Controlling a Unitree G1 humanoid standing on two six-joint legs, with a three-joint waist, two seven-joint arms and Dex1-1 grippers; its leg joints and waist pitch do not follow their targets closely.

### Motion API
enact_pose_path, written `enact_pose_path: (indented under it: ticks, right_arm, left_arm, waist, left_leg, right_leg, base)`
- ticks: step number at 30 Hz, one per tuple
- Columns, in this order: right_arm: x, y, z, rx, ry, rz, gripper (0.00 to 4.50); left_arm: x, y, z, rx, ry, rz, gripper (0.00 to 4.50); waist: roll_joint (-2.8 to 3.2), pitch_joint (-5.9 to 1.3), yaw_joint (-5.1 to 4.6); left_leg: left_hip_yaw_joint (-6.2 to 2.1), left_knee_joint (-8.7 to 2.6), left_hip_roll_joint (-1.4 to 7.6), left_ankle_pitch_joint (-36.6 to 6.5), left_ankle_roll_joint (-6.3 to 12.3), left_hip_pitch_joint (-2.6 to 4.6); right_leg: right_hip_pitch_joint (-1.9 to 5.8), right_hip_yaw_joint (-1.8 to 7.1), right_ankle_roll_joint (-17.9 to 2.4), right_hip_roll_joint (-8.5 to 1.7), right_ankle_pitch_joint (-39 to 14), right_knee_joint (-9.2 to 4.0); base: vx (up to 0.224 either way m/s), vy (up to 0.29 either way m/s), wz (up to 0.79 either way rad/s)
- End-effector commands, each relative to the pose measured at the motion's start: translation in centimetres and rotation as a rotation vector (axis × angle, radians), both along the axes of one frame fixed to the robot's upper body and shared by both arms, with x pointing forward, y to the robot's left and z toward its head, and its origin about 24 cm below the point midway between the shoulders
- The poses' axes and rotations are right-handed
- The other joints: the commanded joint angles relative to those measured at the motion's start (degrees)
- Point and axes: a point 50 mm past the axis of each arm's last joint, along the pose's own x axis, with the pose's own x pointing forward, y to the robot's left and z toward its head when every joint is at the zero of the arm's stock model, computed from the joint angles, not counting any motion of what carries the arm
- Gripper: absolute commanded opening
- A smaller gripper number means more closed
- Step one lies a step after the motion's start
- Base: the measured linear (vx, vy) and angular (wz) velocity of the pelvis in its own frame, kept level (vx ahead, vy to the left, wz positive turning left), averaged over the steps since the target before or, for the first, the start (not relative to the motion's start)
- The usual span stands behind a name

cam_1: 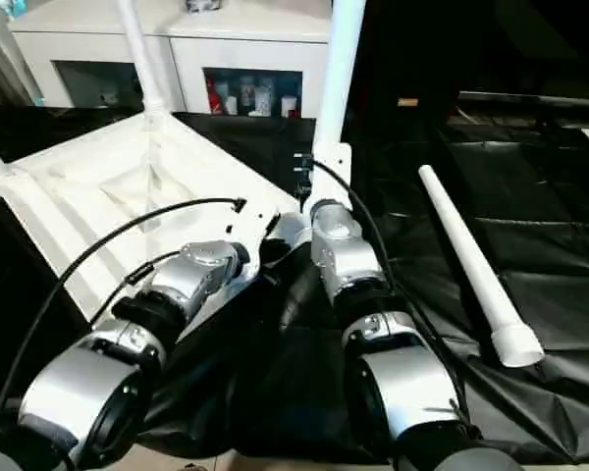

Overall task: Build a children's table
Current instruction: Insert table leg to table base

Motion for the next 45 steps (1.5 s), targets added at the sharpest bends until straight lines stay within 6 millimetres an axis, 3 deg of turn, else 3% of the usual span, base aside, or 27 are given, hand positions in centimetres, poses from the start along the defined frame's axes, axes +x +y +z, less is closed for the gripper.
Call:
enact_pose_path:
  ticks: [1,4,5,6,7,10,13,17,19,21,22,25,28,30,32,35,38,45]
  right_arm:
    - [-1.7,1.4,-4.2,0.016,0.198,0.047,1.82]
    - [-1.7,1.5,-4.2,0.016,0.197,0.046,1.82]
    - [-1.6,1.5,-4.2,0.017,0.196,0.058,1.82]
    - [-1.6,1.4,-4.1,0.018,0.196,0.065,1.82]
    - [-1.6,1.4,-4.2,0.020,0.197,0.068,1.82]
    - [-1.6,1.3,-4.3,0.020,0.205,0.081,1.82]
    - [-1.5,1.3,-4.2,0.007,0.201,0.146,1.82]
    - [-1.7,1.0,-4.3,-0.033,0.214,0.276,1.82]
    - [-2.1,0.5,-4.9,-0.075,0.245,0.408,1.82]
    - [-2.6,-0.3,-5.4,-0.101,0.288,0.519,1.82]
    - [-2.7,-0.5,-5.4,-0.100,0.298,0.541,1.82]
    - [-3.3,-1.9,-5.6,-0.091,0.348,0.656,1.82]
    - [-3.8,-2.9,-5.4,-0.117,0.367,0.773,1.82]
    - [-4.2,-3.3,-5.2,-0.117,0.378,0.855,1.82]
    - [-4.7,-3.7,-5.1,-0.146,0.388,0.939,1.82]
    - [-5.2,-3.9,-5.2,-0.162,0.408,0.988,1.82]
    - [-5.8,-4.1,-5.5,-0.178,0.444,1.035,1.82]
    - [-5.7,-3.6,-5.5,-0.166,0.419,0.967,1.82]
  left_arm:
    - [0.4,-0.1,0.7,-0.075,-0.041,0.046,0.00]
    - [0.4,-0.2,0.7,-0.075,-0.040,0.044,0.00]
    - [0.2,-0.3,0.5,-0.076,-0.035,0.023,0.00]
    - [0.2,-0.4,0.5,-0.077,-0.032,0.010,0.00]
    - [0.1,-0.4,0.4,-0.076,-0.031,0.005,0.00]
    - [-0.1,-0.6,0.3,-0.067,-0.027,-0.026,0.00]
    - [-0.5,-0.6,0.0,-0.026,-0.030,-0.124,0.00]
    - [-1.3,0.2,-0.7,0.031,-0.018,-0.281,0.00]
    - [-2.0,1.3,-1.1,0.066,0.002,-0.370,0.00]
    - [-2.5,2.4,-1.3,0.069,0.029,-0.436,0.00]
    - [-2.7,2.7,-1.2,0.067,0.028,-0.457,0.00]
    - [-3.6,4.9,-0.8,0.068,0.041,-0.560,0.00]
    - [-4.3,6.5,0.0,0.080,0.036,-0.628,0.00]
    - [-4.7,7.4,0.5,0.080,0.046,-0.646,0.00]
    - [-5.2,8.3,0.8,0.076,0.060,-0.667,0.00]
    - [-5.5,9.0,1.0,0.078,0.074,-0.676,0.00]
    - [-6.2,9.8,1.1,0.081,0.109,-0.696,0.00]
    - [-6.0,9.2,1.0,0.070,0.109,-0.668,0.00]
  waist:
    - [-1.07,-3.02,-0.04]
    - [-1.12,-3.06,0.01]
    - [-1.47,-3.09,-0.04]
    - [-1.26,-3.05,0.02]
    - [-1.50,-3.00,-0.03]
    - [-1.44,-3.00,0.00]
    - [-1.80,-2.99,-0.01]
    - [-1.84,-2.79,-0.04]
    - [-1.52,-2.60,-0.25]
    - [-1.43,-2.64,-0.44]
    - [-1.14,-2.72,-0.62]
    - [-1.34,-2.55,-0.75]
    - [-0.83,-2.54,-0.99]
    - [-0.99,-2.43,-1.03]
    - [-0.74,-2.59,-0.95]
    - [-0.88,-2.83,-0.78]
    - [-0.87,-2.81,-0.50]
    - [-0.56,-2.61,-0.34]
  left_leg:
    - [-1.66,-3.37,4.39,-4.57,4.94,0.75]
    - [-1.60,-3.27,4.39,-4.06,5.23,0.72]
    - [-1.53,-3.21,4.34,-3.81,5.50,0.67]
    - [-1.56,-3.21,4.31,-3.85,5.65,0.69]
    - [-1.50,-3.22,4.32,-4.02,5.71,0.69]
    - [-1.57,-3.27,4.39,-3.96,5.76,0.73]
    - [-1.56,-3.24,4.40,-3.58,6.34,0.69]
    - [-1.59,-3.30,4.52,-4.68,6.31,0.46]
    - [-1.59,-3.54,4.81,-6.75,5.44,0.56]
    - [-1.70,-3.67,5.01,-7.32,4.85,0.53]
    - [-1.64,-3.65,5.07,-7.57,4.01,0.89]
    - [-1.62,-3.85,5.18,-9.21,3.01,0.82]
    - [-1.54,-4.08,5.40,-11.91,1.63,1.12]
    - [-1.57,-4.30,5.47,-13.49,0.61,1.18]
    - [-1.62,-4.34,5.41,-13.44,-0.03,1.30]
    - [-1.43,-4.04,5.21,-10.70,0.61,1.22]
    - [-1.28,-3.87,5.11,-9.26,1.29,1.11]
    - [-1.53,-4.29,5.08,-12.72,-1.10,1.43]
  right_leg:
    - [2.22,2.83,-13.57,-5.96,3.33,-3.54]
    - [2.27,2.87,-13.73,-6.05,4.61,-3.41]
    - [2.33,2.86,-13.84,-6.09,5.12,-3.41]
    - [2.26,2.83,-13.95,-6.10,4.73,-3.41]
    - [2.24,2.85,-13.89,-6.08,4.31,-3.50]
    - [2.21,2.83,-13.69,-6.09,3.39,-3.47]
    - [2.26,2.80,-13.73,-6.16,4.16,-3.42]
    - [2.40,2.78,-13.92,-6.28,2.59,-3.56]
    - [2.23,2.87,-13.74,-6.21,-0.75,-3.91]
    - [2.37,2.79,-13.77,-6.06,-0.35,-3.71]
    - [2.07,2.86,-14.15,-6.05,-0.61,-3.74]
    - [2.29,2.81,-14.82,-5.94,-1.61,-3.71]
    - [1.76,2.82,-14.79,-5.68,-4.18,-3.82]
    - [1.68,2.92,-14.73,-5.73,-5.64,-3.92]
    - [1.67,2.92,-14.58,-5.60,-5.26,-3.89]
    - [1.79,2.92,-15.26,-5.49,-0.01,-3.49]
    - [1.76,2.86,-15.45,-5.39,1.94,-3.35]
    - [1.65,3.05,-14.55,-5.46,-3.67,-3.91]
  base:
    - [0.000,0.000,0.00]
    - [0.000,0.000,0.00]
    - [0.000,0.000,0.00]
    - [0.000,0.000,0.00]
    - [0.000,0.000,0.00]
    - [0.000,0.000,0.00]
    - [0.000,0.000,0.00]
    - [0.000,0.000,0.00]
    - [0.000,0.000,0.00]
    - [0.000,0.000,0.00]
    - [0.000,0.000,0.00]
    - [0.000,0.000,0.00]
    - [0.000,0.000,0.00]
    - [0.000,0.000,0.00]
    - [0.000,0.000,0.00]
    - [0.000,0.000,0.00]
    - [0.000,0.000,0.00]
    - [0.000,0.000,0.00]
